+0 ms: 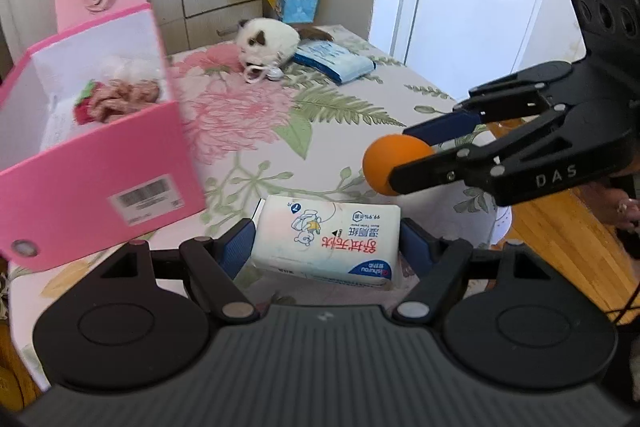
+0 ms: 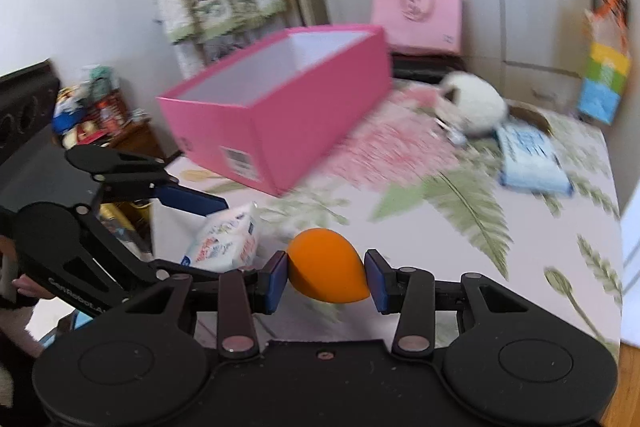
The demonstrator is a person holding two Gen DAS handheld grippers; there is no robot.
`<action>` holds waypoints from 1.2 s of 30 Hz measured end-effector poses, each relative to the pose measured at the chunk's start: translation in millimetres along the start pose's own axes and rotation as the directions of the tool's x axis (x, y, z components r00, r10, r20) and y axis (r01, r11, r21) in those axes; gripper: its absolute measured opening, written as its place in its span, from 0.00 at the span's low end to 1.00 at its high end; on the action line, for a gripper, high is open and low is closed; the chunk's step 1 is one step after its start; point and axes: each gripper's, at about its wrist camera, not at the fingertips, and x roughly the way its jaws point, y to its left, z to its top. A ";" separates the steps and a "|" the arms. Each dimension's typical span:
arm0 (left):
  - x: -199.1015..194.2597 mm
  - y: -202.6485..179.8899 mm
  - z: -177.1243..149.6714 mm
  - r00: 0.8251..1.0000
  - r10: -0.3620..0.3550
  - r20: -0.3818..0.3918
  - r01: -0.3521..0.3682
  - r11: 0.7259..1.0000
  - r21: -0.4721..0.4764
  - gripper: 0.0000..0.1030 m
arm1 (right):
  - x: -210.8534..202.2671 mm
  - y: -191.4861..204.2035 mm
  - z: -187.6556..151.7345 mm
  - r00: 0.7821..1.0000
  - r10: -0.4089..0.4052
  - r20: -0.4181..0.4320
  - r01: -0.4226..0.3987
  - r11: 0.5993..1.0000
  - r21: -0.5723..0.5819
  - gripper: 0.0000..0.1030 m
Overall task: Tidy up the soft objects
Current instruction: 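Lift the sponge and white wipes pack and carry them over the pink box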
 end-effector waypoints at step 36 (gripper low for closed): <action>38.4 211.1 100.6 0.962 0.272 -0.008 -0.271 0.958 -0.093 0.75 | 210.3 29.9 230.5 0.992 0.114 -0.059 -0.115 0.993 -0.011 0.47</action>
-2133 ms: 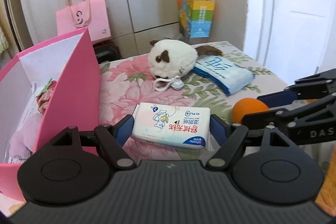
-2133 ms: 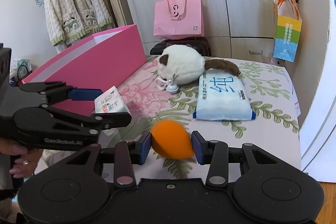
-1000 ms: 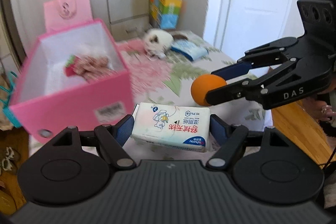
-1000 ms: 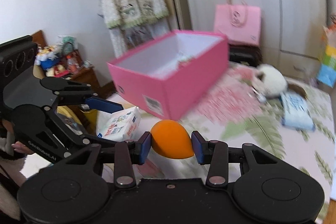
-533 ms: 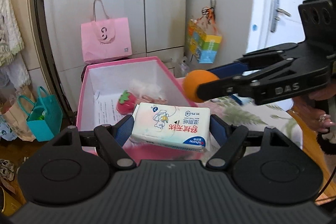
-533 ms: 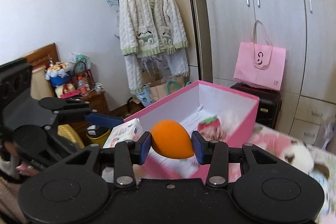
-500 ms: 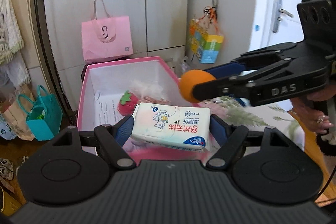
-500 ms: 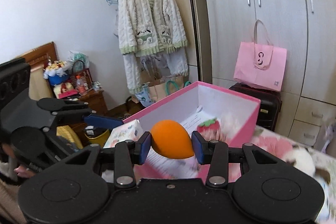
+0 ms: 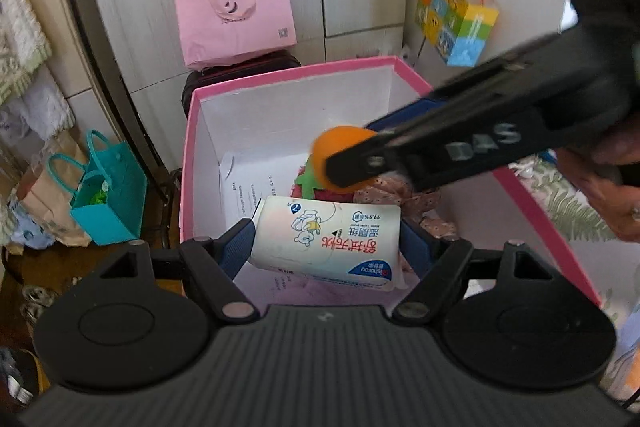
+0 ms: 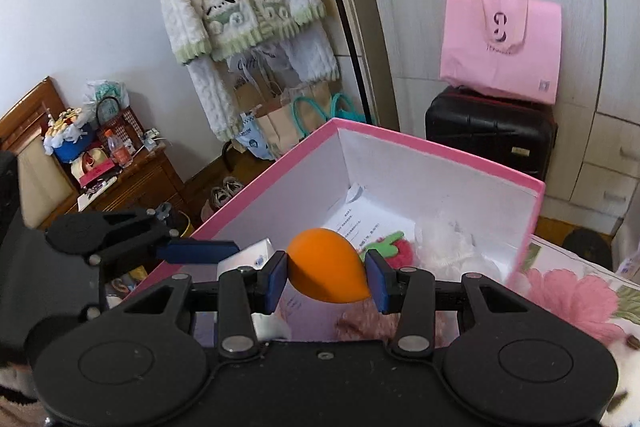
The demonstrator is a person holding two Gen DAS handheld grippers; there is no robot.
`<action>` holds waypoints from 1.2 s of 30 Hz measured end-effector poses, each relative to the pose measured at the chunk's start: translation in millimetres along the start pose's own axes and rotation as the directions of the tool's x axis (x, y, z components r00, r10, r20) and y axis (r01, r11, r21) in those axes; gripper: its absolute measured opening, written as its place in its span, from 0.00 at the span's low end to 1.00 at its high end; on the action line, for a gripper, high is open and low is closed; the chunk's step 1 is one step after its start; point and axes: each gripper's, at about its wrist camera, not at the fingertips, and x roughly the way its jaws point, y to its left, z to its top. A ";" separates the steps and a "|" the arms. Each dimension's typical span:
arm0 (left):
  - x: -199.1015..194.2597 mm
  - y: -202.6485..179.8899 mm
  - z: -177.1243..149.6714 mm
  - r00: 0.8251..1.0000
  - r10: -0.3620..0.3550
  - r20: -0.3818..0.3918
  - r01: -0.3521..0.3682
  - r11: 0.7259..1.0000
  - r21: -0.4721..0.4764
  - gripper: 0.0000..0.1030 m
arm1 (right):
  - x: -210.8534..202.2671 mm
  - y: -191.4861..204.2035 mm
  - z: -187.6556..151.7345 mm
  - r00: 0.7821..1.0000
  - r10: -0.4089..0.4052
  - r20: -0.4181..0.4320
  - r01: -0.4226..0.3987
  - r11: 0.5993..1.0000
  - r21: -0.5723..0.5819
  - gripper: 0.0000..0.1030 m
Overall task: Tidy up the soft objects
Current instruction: 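Lift the sponge and white wipes pack and carry them over the pink box, then open both tools, dropping the sponge and wipes pack into the box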
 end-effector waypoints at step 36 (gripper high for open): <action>-123.7 -36.7 -47.4 0.991 0.012 0.131 -0.018 0.999 0.039 0.83 | -136.4 40.8 -80.6 0.978 -0.050 0.203 0.078 0.989 -0.128 0.60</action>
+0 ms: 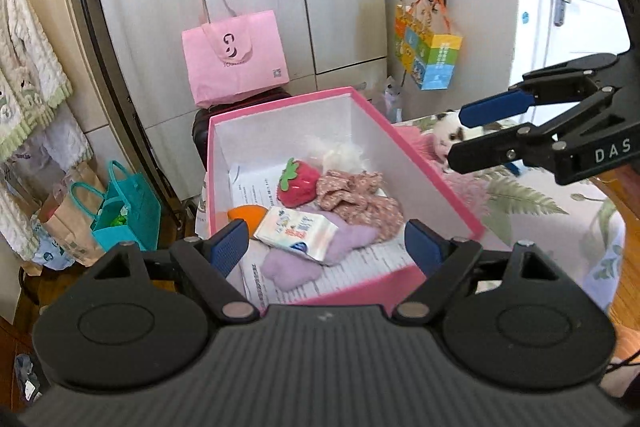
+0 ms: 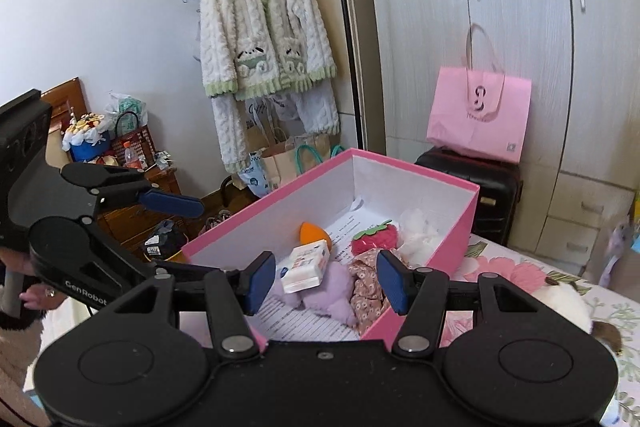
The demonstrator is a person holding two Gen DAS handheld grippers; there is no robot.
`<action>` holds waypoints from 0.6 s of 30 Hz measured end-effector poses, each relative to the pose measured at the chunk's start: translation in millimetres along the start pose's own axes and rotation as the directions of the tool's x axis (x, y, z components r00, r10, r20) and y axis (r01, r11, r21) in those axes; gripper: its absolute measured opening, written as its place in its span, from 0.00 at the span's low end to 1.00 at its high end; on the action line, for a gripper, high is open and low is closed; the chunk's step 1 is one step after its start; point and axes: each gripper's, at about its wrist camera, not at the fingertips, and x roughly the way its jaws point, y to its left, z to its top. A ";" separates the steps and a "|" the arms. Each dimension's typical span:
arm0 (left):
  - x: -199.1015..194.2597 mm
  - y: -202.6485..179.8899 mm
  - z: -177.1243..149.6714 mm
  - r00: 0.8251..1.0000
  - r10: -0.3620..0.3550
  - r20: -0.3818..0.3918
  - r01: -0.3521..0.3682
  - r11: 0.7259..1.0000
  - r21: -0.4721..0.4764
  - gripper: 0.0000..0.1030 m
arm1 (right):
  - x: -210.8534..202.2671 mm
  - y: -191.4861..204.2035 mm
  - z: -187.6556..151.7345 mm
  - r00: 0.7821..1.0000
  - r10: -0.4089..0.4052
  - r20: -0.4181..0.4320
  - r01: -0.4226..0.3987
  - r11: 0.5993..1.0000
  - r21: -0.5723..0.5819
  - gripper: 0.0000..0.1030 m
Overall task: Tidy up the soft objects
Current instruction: 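Open both tools, dropping the sponge and wipes pack into the box, then withdraw both tools from the box toward the blue-lettered wipes pack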
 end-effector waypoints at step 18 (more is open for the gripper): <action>-57.8 -60.8 -14.6 0.995 -0.099 0.013 0.097 0.987 0.131 0.83 | -83.7 36.2 -38.9 0.999 -0.045 0.009 0.046 0.993 -0.108 0.64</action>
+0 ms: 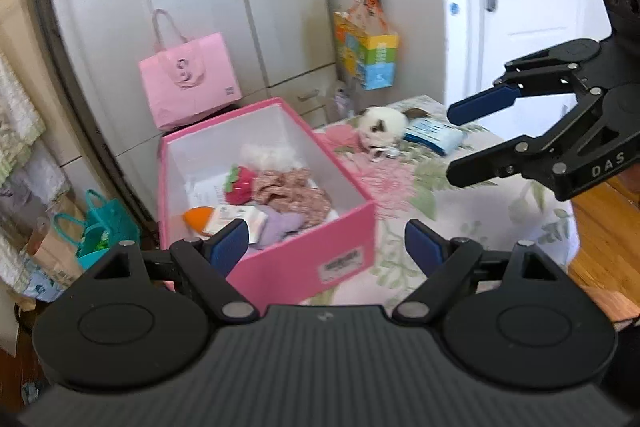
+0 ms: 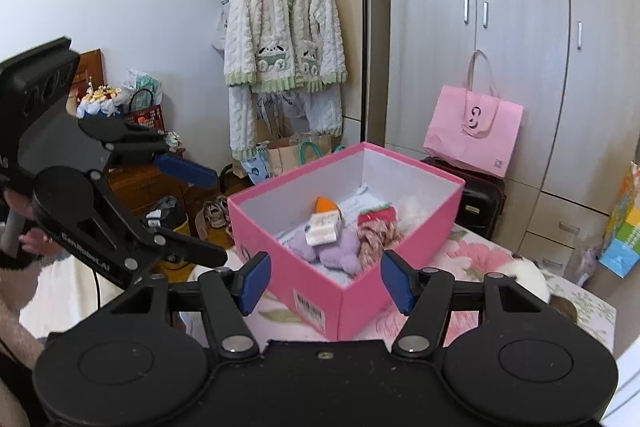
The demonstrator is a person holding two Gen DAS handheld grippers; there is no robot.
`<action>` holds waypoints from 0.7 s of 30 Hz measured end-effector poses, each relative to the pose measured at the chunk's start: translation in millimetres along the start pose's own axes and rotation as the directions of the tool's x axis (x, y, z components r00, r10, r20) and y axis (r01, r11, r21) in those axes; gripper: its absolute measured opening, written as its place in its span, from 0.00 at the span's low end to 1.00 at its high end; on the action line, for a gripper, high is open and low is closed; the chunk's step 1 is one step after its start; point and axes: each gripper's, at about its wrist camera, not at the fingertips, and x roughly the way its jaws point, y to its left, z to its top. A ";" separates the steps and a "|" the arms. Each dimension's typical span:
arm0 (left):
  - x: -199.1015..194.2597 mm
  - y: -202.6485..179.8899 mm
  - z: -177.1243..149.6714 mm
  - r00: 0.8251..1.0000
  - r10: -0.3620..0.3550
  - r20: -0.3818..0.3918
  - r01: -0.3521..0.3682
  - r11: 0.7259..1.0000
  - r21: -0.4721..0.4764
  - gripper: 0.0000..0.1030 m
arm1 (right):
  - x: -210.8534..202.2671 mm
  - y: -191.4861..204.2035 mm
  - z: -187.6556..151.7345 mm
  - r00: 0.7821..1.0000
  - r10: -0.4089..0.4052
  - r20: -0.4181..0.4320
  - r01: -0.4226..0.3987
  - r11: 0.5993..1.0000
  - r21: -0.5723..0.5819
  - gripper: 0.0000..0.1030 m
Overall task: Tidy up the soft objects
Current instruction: 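Withdraw both tools from the box toward the blue-lettered wipes pack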
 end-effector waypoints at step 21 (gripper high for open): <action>79.7 -92.4 34.8 0.982 -0.181 -0.057 0.183 0.983 0.022 0.97 | -41.9 -68.2 -93.3 0.972 -0.206 -0.112 0.217 0.972 0.088 0.88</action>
